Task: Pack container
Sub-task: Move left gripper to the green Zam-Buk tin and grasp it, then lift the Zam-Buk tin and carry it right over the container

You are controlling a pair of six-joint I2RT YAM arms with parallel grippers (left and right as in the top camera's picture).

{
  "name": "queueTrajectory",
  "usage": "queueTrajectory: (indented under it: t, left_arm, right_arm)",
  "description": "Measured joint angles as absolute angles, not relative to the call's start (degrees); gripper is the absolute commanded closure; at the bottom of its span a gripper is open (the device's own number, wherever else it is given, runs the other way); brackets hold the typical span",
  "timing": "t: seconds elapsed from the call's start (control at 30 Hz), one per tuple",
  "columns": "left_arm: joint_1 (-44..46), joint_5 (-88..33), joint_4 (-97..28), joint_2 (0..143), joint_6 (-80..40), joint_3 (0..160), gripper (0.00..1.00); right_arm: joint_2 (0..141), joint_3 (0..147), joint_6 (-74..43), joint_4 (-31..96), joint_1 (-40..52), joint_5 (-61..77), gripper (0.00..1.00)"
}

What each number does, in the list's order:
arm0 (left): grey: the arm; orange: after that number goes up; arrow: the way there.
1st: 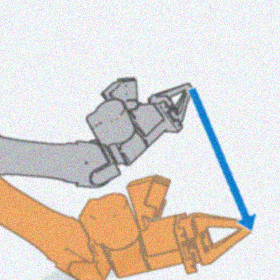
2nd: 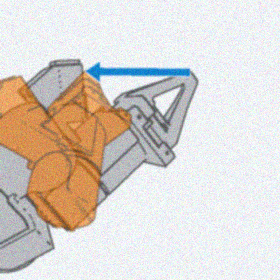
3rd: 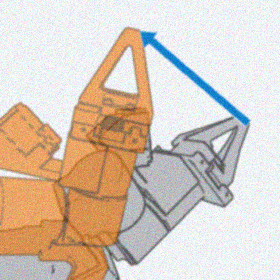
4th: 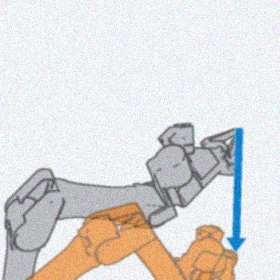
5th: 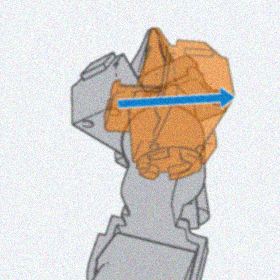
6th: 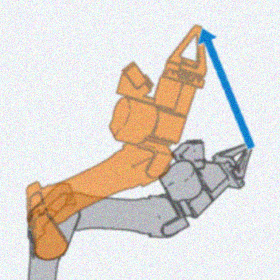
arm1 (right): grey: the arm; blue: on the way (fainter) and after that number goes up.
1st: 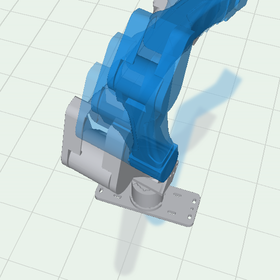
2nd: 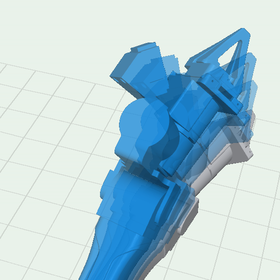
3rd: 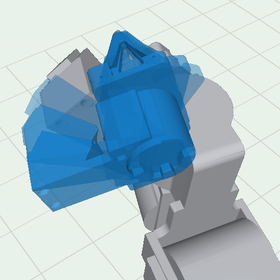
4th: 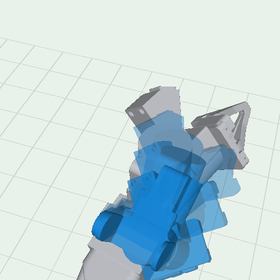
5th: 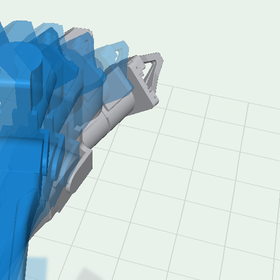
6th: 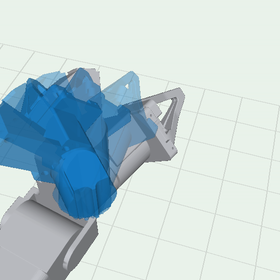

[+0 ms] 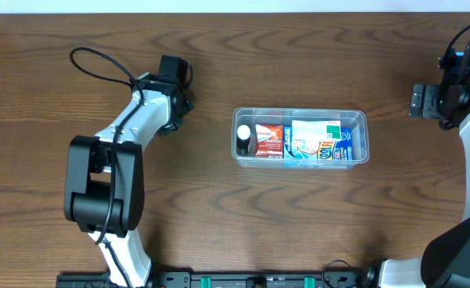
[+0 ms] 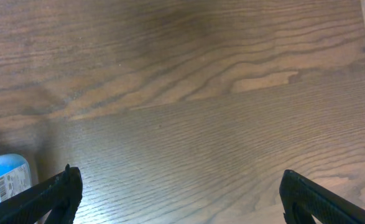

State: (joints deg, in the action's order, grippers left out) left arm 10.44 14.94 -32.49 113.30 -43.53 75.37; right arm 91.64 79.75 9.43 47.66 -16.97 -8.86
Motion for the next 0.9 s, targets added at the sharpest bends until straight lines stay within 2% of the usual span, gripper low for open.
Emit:
queueTrajectory:
  t: [0.27, 0.4, 0.57, 0.9]
  left_arm:
    - [10.4, 12.3, -31.5, 115.7, -43.5, 75.4, 0.01]
    - [10.4, 12.0, -31.6, 115.9, -43.8, 75.4, 0.18]
    - [10.4, 11.9, -32.2, 115.9, -43.8, 75.4, 0.34]
    - [10.4, 12.0, -32.2, 115.9, -42.9, 75.4, 0.36]
  right_arm:
    - [91.6, 79.7, 9.4, 47.7, -17.0, -8.9, 0.01]
    - [91.6, 79.7, 9.4, 47.7, -17.0, -8.9, 0.01]
    - [91.6, 79.7, 9.4, 47.7, -17.0, -8.9, 0.01]
    - [91.6, 79.7, 9.4, 47.7, -17.0, -8.9, 0.01]
